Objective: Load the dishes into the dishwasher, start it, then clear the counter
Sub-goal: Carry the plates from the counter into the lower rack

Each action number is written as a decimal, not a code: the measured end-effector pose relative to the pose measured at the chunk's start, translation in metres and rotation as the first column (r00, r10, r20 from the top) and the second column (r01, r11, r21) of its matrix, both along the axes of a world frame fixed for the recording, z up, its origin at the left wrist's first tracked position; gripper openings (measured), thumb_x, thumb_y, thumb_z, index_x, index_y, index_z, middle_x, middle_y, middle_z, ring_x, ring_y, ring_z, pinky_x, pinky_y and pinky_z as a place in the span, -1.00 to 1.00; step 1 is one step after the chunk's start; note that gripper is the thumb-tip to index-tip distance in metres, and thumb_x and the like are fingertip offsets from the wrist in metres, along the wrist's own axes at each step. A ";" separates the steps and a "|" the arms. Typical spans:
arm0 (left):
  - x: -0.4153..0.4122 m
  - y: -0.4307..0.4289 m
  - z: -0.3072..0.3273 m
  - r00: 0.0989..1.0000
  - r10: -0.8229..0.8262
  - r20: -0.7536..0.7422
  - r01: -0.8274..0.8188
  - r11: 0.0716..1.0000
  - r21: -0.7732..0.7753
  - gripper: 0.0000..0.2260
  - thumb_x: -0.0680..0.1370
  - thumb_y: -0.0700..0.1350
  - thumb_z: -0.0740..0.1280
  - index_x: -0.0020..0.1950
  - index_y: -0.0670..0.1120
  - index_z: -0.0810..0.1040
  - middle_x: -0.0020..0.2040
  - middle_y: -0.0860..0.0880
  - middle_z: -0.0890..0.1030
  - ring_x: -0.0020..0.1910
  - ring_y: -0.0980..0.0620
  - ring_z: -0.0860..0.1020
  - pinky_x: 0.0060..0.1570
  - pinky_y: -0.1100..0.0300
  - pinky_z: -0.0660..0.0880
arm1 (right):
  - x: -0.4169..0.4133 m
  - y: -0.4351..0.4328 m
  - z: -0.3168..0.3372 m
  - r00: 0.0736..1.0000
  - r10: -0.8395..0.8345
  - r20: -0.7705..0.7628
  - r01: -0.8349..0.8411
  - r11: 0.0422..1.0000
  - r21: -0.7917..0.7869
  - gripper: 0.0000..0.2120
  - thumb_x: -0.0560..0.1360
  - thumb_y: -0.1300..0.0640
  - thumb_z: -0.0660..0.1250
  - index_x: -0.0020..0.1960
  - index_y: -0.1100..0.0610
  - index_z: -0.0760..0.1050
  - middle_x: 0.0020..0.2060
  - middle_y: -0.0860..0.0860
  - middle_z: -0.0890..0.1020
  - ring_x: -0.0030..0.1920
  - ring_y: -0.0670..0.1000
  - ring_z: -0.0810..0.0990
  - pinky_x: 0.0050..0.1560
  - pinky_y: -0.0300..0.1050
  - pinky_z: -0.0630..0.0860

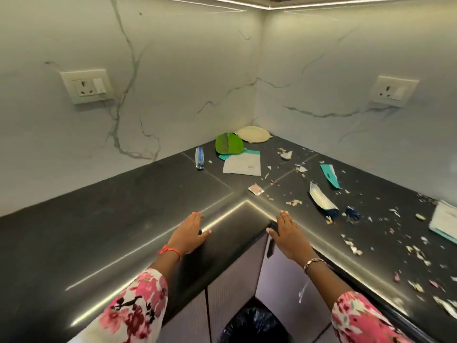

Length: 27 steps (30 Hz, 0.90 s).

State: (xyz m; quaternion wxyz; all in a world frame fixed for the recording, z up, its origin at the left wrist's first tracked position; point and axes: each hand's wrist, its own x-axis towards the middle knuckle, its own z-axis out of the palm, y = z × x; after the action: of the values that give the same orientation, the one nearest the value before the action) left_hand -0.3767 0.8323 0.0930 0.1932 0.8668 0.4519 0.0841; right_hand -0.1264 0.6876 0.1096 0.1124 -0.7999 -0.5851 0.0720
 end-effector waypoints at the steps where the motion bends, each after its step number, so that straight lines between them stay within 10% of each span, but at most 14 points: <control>1: 0.010 0.017 0.002 1.000 0.007 0.013 -0.007 1.000 0.003 -0.44 0.60 0.05 0.21 0.50 -0.19 0.16 0.52 -0.12 0.18 0.53 -0.02 0.08 0.48 0.18 -0.01 | 0.010 0.017 0.003 1.000 0.009 -0.005 -0.009 1.000 0.008 -0.43 0.63 -0.07 0.01 0.50 0.26 0.04 0.52 0.17 0.04 0.53 0.09 -0.06 0.51 -0.09 -0.06; 27: 0.233 0.345 -0.037 0.950 0.306 0.064 -0.301 0.950 -0.082 -0.33 0.60 0.05 0.17 0.54 -0.25 -0.07 0.56 -0.17 -0.07 0.55 -0.07 -0.10 0.51 0.06 -0.15 | 0.213 0.370 -0.008 0.926 -0.305 -0.221 0.318 0.948 0.025 -0.63 0.61 -0.04 0.11 0.24 0.21 0.39 0.20 0.12 0.45 0.17 0.09 0.46 0.09 -0.06 0.39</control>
State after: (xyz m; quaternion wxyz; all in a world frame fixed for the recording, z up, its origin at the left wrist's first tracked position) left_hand -0.1440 1.1770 0.0558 0.2256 0.7759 0.5748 0.1296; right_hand 0.0864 1.0572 0.1011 0.2088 -0.8663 -0.4372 0.1215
